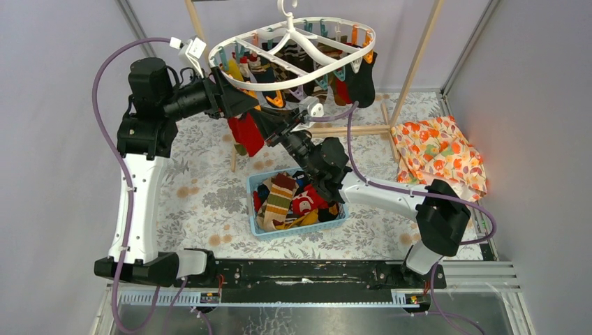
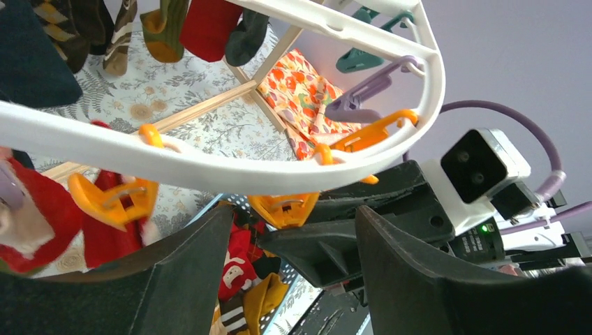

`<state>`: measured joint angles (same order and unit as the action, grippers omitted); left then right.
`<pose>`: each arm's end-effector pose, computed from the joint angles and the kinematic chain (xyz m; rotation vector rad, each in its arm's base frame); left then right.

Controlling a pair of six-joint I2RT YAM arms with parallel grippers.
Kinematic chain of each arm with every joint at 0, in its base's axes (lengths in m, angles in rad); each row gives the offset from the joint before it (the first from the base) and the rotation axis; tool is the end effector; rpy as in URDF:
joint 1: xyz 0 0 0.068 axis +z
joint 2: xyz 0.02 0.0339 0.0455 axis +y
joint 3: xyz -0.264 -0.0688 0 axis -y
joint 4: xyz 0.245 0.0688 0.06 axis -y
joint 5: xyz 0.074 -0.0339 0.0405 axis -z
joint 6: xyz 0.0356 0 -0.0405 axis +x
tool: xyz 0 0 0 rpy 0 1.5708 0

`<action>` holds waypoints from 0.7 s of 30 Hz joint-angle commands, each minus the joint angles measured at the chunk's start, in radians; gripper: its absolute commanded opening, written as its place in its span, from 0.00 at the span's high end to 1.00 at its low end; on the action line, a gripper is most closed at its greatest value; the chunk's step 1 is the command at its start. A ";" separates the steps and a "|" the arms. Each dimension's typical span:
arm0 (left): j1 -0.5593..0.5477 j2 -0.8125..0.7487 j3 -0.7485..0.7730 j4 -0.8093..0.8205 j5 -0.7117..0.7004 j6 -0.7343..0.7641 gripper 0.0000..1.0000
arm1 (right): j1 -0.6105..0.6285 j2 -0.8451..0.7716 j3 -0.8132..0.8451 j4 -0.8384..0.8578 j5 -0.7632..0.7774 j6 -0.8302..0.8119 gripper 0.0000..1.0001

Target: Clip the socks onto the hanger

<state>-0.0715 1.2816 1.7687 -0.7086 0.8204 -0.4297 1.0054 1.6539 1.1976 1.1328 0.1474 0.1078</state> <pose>0.2266 -0.0423 0.5126 0.2870 1.8294 -1.0837 0.2045 0.3125 0.3909 -0.2750 0.9017 0.9681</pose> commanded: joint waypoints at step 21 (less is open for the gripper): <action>-0.020 0.051 0.027 0.101 -0.082 0.011 0.92 | 0.038 -0.033 0.019 -0.060 0.079 -0.054 0.52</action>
<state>-0.0895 1.3399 1.7889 -0.6819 0.7742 -0.4450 1.0214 1.6562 1.2263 1.0710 0.1925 0.0498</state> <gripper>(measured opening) 0.184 0.290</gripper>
